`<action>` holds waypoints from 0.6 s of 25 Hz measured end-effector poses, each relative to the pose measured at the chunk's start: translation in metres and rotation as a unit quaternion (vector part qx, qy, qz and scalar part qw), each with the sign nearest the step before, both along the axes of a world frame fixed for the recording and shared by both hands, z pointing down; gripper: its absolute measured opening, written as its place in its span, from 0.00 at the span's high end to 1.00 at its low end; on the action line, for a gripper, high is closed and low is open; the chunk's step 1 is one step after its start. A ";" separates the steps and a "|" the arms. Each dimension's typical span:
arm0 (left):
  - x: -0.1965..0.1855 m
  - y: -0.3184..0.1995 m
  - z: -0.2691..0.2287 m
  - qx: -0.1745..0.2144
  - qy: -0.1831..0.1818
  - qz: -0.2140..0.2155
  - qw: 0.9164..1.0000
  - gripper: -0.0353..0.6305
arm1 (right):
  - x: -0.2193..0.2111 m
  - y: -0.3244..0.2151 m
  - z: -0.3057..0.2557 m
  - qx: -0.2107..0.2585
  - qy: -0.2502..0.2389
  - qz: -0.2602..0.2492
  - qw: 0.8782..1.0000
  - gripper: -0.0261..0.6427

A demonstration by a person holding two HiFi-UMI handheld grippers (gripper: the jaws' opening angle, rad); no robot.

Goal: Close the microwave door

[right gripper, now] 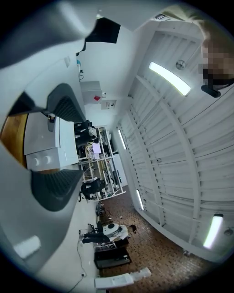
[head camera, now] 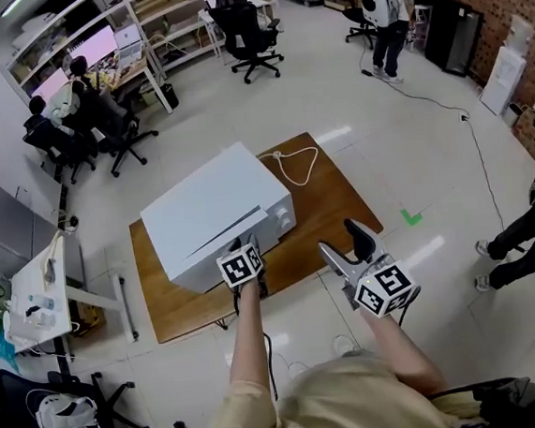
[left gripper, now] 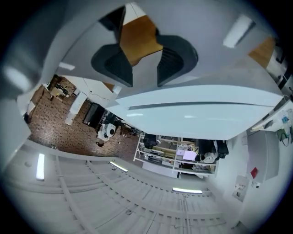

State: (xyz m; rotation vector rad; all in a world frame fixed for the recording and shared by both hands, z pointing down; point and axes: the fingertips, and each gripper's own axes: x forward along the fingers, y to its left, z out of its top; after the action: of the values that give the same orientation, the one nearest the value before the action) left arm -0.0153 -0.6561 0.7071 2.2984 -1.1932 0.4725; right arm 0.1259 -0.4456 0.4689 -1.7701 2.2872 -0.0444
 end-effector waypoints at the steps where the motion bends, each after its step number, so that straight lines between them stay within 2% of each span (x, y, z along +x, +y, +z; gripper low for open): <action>1: 0.001 -0.010 -0.001 -0.007 -0.005 -0.006 1.000 0.72 | 0.003 -0.005 -0.002 -0.004 -0.001 0.003 1.000 0.49; 2: 0.006 -0.017 0.002 -0.019 -0.007 -0.005 1.000 0.82 | 0.007 -0.012 -0.002 -0.008 -0.002 0.006 1.000 0.49; 3: 0.012 -0.022 0.008 -0.031 -0.006 -0.001 1.000 0.83 | 0.010 -0.019 0.001 -0.012 -0.005 0.009 1.000 0.49; 5: 0.019 -0.029 0.029 -0.029 -0.009 -0.011 0.999 0.76 | 0.012 -0.033 0.017 -0.021 -0.011 0.012 1.000 0.49; 9: 0.009 -0.041 0.049 -0.009 -0.012 -0.047 0.999 0.75 | 0.005 -0.042 0.042 -0.028 -0.014 0.012 0.999 0.49; 11: 0.012 -0.048 0.052 -0.014 -0.026 -0.029 0.999 0.73 | 0.006 -0.042 0.041 -0.026 -0.013 0.013 0.999 0.49; 12: 0.017 -0.049 0.053 -0.016 -0.039 -0.011 0.999 0.80 | 0.007 -0.042 0.040 -0.025 -0.013 0.013 1.000 0.49; 13: 0.024 -0.048 0.053 -0.014 -0.052 0.008 0.999 0.82 | 0.008 -0.042 0.037 -0.023 -0.013 0.013 1.000 0.49; 15: 0.039 -0.041 0.048 0.010 -0.079 0.036 0.996 0.81 | 0.010 -0.038 0.033 -0.019 -0.013 0.011 1.000 0.49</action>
State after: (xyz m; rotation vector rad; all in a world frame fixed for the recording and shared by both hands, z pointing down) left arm 0.0237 -0.6971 0.7548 2.3630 -1.1967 0.6841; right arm 0.1362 -0.4839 0.5016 -1.8028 2.2632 -0.1065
